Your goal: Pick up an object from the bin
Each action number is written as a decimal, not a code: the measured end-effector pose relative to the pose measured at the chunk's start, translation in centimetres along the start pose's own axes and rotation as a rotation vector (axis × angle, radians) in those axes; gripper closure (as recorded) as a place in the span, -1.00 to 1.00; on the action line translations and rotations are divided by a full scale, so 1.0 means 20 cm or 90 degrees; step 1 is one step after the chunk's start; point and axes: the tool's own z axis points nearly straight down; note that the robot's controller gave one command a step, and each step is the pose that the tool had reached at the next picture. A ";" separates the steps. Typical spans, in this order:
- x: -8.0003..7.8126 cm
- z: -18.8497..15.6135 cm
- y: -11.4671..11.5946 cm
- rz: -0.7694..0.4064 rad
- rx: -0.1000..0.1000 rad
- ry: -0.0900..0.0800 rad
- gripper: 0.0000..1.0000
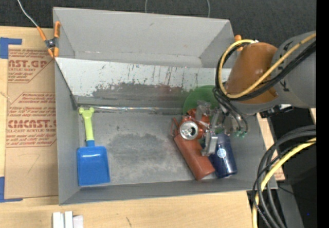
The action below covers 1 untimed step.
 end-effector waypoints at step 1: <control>-0.02 0.16 -0.03 -0.049 0.004 -0.008 -1.00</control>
Offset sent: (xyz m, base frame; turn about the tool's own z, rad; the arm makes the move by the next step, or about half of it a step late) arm -0.0404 -0.0092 -0.0507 0.4182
